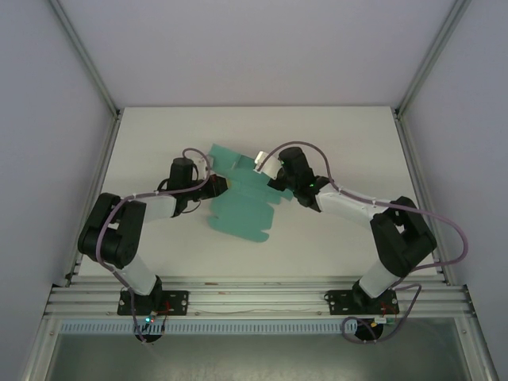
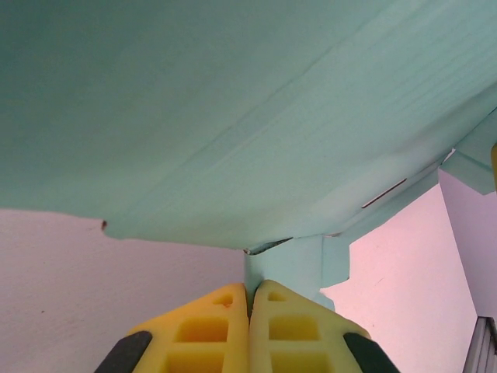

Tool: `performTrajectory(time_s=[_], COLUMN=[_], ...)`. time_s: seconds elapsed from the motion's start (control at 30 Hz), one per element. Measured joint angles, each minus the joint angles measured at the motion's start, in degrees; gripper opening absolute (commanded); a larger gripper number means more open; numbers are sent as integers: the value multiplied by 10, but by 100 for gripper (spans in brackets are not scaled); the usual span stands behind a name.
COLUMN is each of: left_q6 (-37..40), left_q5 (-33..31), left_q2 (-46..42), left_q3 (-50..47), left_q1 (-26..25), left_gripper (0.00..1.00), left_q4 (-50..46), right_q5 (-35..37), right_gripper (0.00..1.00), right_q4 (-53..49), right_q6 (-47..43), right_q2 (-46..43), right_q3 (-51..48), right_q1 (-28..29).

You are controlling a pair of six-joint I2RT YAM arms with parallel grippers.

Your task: Assemble paper box

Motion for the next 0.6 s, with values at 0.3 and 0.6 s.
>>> performTrajectory(time_s=[0.3,0.6], left_q6=[20,49], left_q5=[-39,-134], left_q2=[-5,-81], left_q3=[19,21], left_q1=[0,0], left_gripper=[69,100], left_q4=[-52,-163], right_q5=[2,38], right_gripper=[0,0], right_q4=[-4,-30], right_q6=[-18,-86], right_q2=[0,1], right_q3=[0,15], right_q1=[0,0])
